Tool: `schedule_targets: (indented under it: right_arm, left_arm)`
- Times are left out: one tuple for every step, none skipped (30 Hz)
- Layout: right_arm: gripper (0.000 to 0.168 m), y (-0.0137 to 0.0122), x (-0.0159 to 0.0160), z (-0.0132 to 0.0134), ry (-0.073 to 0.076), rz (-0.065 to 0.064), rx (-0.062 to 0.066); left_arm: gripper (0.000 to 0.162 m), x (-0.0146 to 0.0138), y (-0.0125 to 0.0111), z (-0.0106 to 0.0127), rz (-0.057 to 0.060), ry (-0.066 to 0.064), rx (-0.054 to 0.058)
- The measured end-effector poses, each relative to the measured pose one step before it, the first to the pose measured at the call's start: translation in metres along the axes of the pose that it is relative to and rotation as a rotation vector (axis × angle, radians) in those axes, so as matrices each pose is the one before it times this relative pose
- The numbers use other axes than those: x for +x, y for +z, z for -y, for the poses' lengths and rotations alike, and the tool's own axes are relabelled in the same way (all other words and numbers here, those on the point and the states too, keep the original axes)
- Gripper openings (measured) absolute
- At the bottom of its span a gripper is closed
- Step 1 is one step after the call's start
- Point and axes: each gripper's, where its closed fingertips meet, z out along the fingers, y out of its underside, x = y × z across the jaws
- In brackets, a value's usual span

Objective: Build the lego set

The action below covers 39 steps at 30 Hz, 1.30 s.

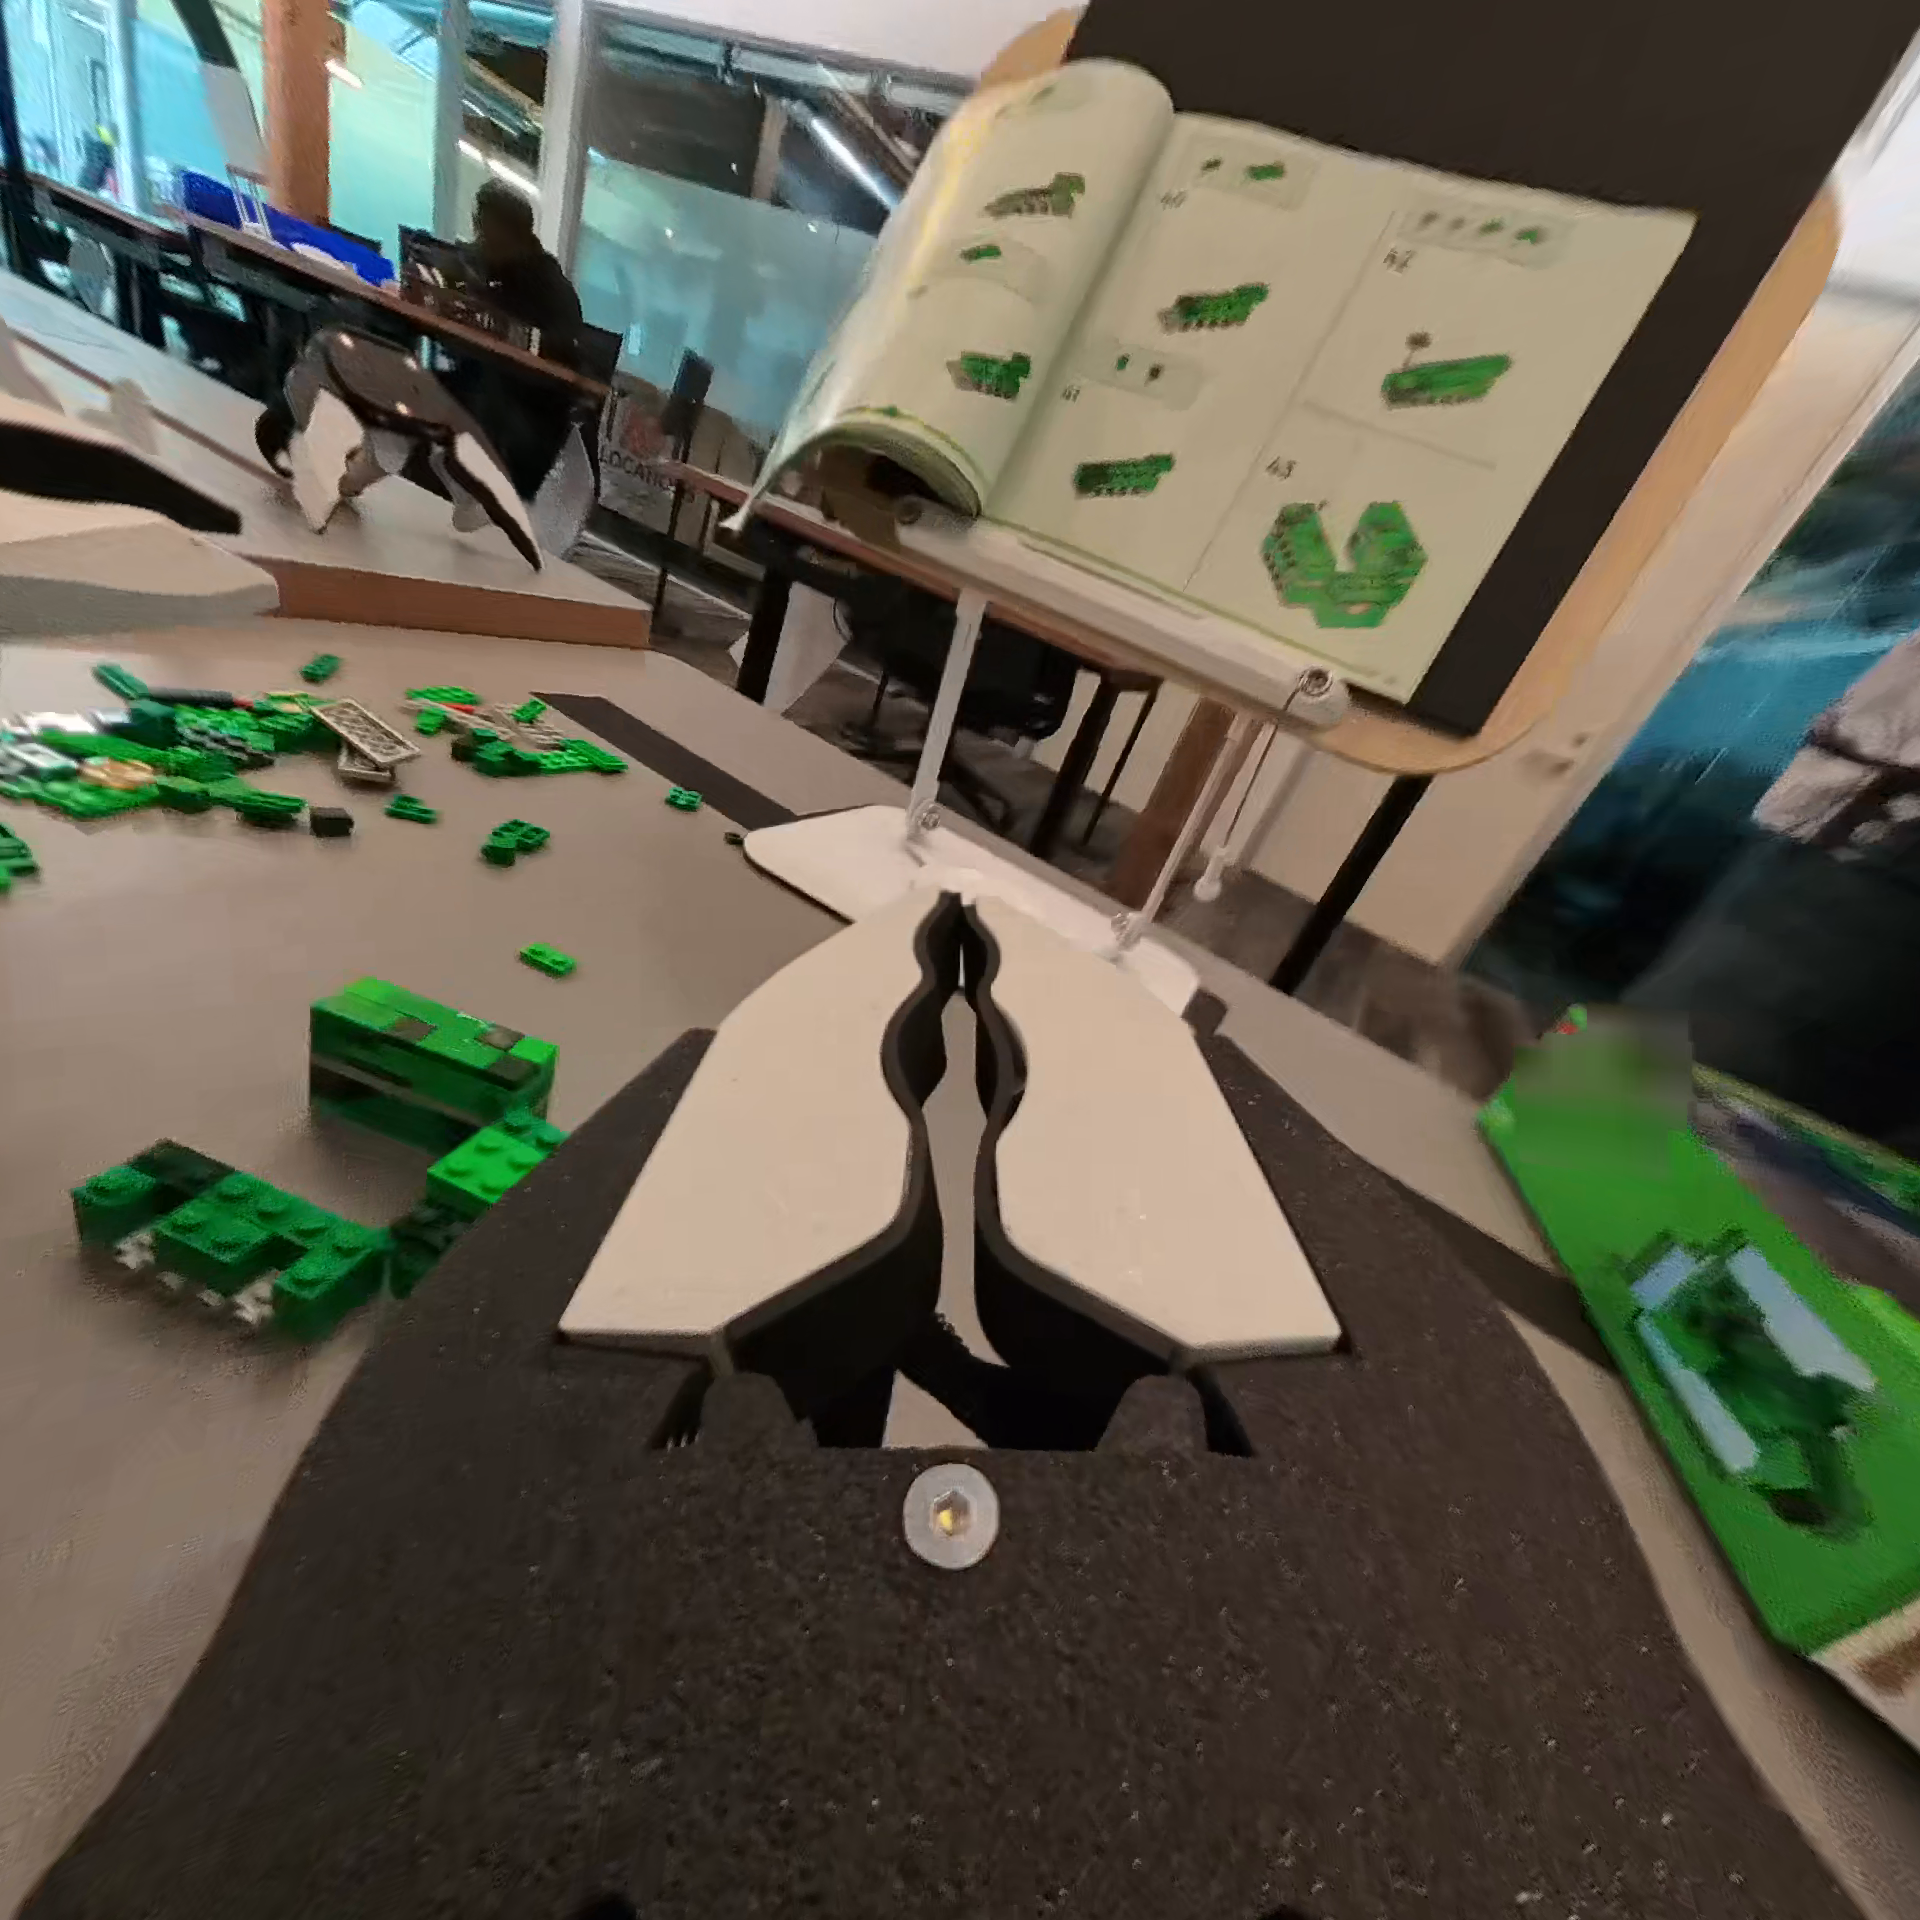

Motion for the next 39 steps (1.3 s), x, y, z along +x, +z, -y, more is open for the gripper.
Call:
schedule_targets:
  right_arm:
    - [0.000, -0.00056, 0.00080, 0.00248, -0.0250, -0.0010, 0.0121]
    - [0.000, 0.00000, 0.00254, 0.00324, -0.0058, -0.0089, 0.0145]
    - [0.000, -0.00010, 0.00269, 0.00133, 0.0090, -0.0103, 0.0137]
    - [0.000, -0.00012, 0.00233, -0.00183, 0.0260, -0.0062, 0.0011]
    - [0.000, -0.00036, 0.00235, -0.00300, 0.0375, -0.0006, -0.0098]
    - [0.000, -0.00060, 0.00407, -0.00142, 0.0400, -0.0059, -0.0049]
    - [0.000, -0.00130, 0.00635, 0.00067, 0.0298, -0.0156, 0.0068]
    - [0.000, -0.00213, 0.00875, 0.00225, 0.0089, -0.0254, 0.0106]
    - [0.000, -0.00295, 0.01156, 0.00459, -0.0117, -0.0297, 0.0110]
    - [0.000, -0.00371, 0.01380, 0.00760, -0.0189, -0.0255, 0.0148]
    - [0.000, -0.00393, 0.01518, 0.01081, -0.0109, -0.0123, 0.0273]
    - [0.000, -0.00293, 0.01632, 0.01167, -0.0004, 0.0043, 0.0340]
    - [0.000, -0.00150, 0.01731, 0.01019, 0.0194, 0.0229, 0.0282]
    - [0.000, -0.00011, 0.01828, 0.00718, 0.0377, 0.0401, 0.0117]
    - [0.000, 0.00019, 0.01986, 0.00415, 0.0492, 0.0472, -0.0060]
    - [0.000, -0.00001, 0.02270, 0.00410, 0.0616, 0.0397, -0.0011]
    - [0.000, 0.00005, 0.02447, 0.00453, 0.0801, 0.0335, 0.0052]
    - [0.000, 0.00044, 0.02462, 0.00521, 0.0851, 0.0307, 0.0066]
    - [0.000, 0.00102, 0.02363, 0.00625, 0.0943, 0.0311, 0.0136]
    - [0.000, 0.00175, 0.02107, 0.00618, 0.0921, 0.0386, 0.0075]
    - [0.000, 0.00301, 0.01949, 0.00223, 0.0697, 0.0200, -0.0213]
    - [0.000, 0.00396, 0.01485, -0.00071, 0.0542, 0.0236, -0.0347]
    - [0.000, 0.00432, 0.01043, 0.00055, 0.0574, 0.0314, -0.0191]
    - [0.000, 0.00474, 0.00851, 0.00060, 0.0586, 0.0198, -0.0134]
    - [0.000, 0.00504, 0.00335, 0.00091, 0.0398, 0.0367, -0.0076]
    - [0.000, 0.00488, 0.00358, 0.00165, 0.0240, 0.0223, 0.0007]
    - [0.000, 0.00468, 0.00399, 0.00357, 0.0088, 0.0060, 0.0113]
    - [0.000, 0.00468, 0.00301, 0.00368, -0.0132, -0.0011, 0.0145]
    - [0.000, 0.00470, 0.00367, 0.00001, -0.0297, -0.0108, -0.0017]
    - [0.000, 0.00420, 0.00593, -0.00416, -0.0374, -0.0240, -0.0224]
    - [0.000, 0.00362, 0.00623, -0.00504, -0.0213, -0.0251, -0.0190]
    - [0.000, 0.00308, 0.00497, -0.00562, 0.0013, -0.0156, -0.0144]
    - [0.000, 0.00254, 0.00260, -0.00530, 0.0060, -0.0047, -0.0144]
    - [0.000, 0.00153, -0.00007, -0.00140, -0.0041, 0.0015, -0.0073]
    - [0.000, 0.00036, -0.00257, 0.00461, -0.0185, -0.0008, 0.0142]
    - [0.000, -0.00032, -0.00221, 0.00565, -0.0330, -0.0101, 0.0182]
    - [0.000, -0.00032, 0.00068, 0.00246, -0.0303, -0.0186, 0.0076]
    - [0.000, 0.00028, 0.00286, -0.00335, -0.0138, -0.0168, -0.0134]
    - [0.000, 0.00086, 0.00313, -0.00760, 0.0076, -0.0108, -0.0411]
  left_arm:
    - [0.018, 0.00427, -0.00072, -0.00048, -0.0072, 0.0463, 0.0302]
    - [0.017, 0.00093, 0.00085, 0.00280, 0.0060, 0.0296, 0.0117]
    - [0.016, -0.00018, 0.00109, 0.00439, 0.0091, 0.0086, 0.0142]
    - [0.016, 0.00152, 0.00033, 0.00448, -0.0029, -0.0043, 0.0249]
    - [0.016, 0.00393, -0.00008, 0.00263, -0.0185, -0.0089, 0.0238]
    - [0.016, 0.00429, 0.00001, 0.00063, -0.0227, -0.0054, 0.0126]
    - [0.015, 0.00302, 0.00037, -0.00080, -0.0180, 0.0008, -0.0015]
    - [0.015, 0.00117, 0.00046, -0.00111, -0.0074, 0.0042, -0.0077]
    - [0.015, -0.00034, 0.00000, -0.00081, 0.0019, 0.0020, -0.0036]
    - [0.015, 0.00024, 0.00003, -0.00050, -0.0020, -0.0045, 0.0003]
    - [0.015, 0.00104, 0.00025, -0.00043, -0.0090, -0.0083, 0.0012]
    - [0.015, 0.00104, 0.00051, -0.00032, -0.0093, -0.0067, 0.0005]
    - [0.015, 0.00018, 0.00049, -0.00049, -0.0037, -0.0033, -0.0010]
    - [0.014, -0.00020, 0.00034, -0.00058, -0.0008, -0.0037, -0.0018]
    - [0.014, 0.00026, 0.00043, -0.00066, -0.0032, -0.0069, -0.0020]
    - [0.014, 0.00044, 0.00052, -0.00070, -0.0049, -0.0091, -0.0026]
    - [0.014, 0.00046, 0.00074, -0.00079, -0.0044, -0.0084, -0.0034]
    - [0.014, 0.00060, 0.00076, -0.00081, -0.0040, -0.0054, -0.0037]
    - [0.014, 0.00058, 0.00055, -0.00026, -0.0023, -0.0013, -0.0017]
    - [0.013, 0.00065, 0.00028, 0.00010, -0.0020, 0.0021, 0.0006]
    - [0.013, 0.00116, 0.00018, 0.00030, -0.0045, 0.0046, 0.0012]
    - [0.013, 0.00125, 0.00014, 0.00033, -0.0048, 0.0067, 0.0010]
    - [0.012, 0.00101, 0.00013, 0.00009, -0.0026, 0.0079, -0.0004]
    - [0.012, 0.00082, 0.00010, 0.00005, -0.0019, 0.0075, -0.0012]
    - [0.012, 0.00072, 0.00000, 0.00009, -0.0020, 0.0066, 0.0001]
    - [0.011, 0.00064, -0.00006, 0.00039, -0.0018, 0.0052, 0.0017]
    - [0.011, 0.00058, 0.00004, 0.00031, -0.0025, 0.0030, 0.0011]
    - [0.011, 0.00043, -0.00003, 0.00009, -0.0021, 0.0017, 0.0000]
    - [0.011, 0.00041, 0.00002, -0.00008, -0.0015, 0.0015, -0.0006]
    - [0.010, 0.00048, 0.00011, -0.00003, -0.0020, 0.0012, -0.0008]
    - [0.010, 0.00043, 0.00019, -0.00020, -0.0022, 0.0014, -0.0012]
    - [0.010, 0.00052, 0.00000, 0.00001, -0.0020, 0.0018, -0.0009]
    - [0.010, 0.00034, 0.00005, -0.00007, -0.0017, 0.0017, -0.0003]
    - [0.010, 0.00033, 0.00007, 0.00003, -0.0015, 0.0010, -0.0002]
    - [0.009, 0.00012, 0.00003, 0.00005, -0.0009, -0.0001, 0.0004]
    - [0.009, 0.00001, -0.00003, 0.00009, -0.0006, -0.0005, 0.0009]
    - [0.009, 0.00012, 0.00021, -0.00009, -0.0015, -0.0014, -0.0001]
    - [0.009, 0.00022, 0.00013, -0.00022, -0.0019, -0.0019, -0.0011]
    - [0.009, 0.00011, 0.00021, -0.00027, -0.0014, -0.0012, -0.0014]
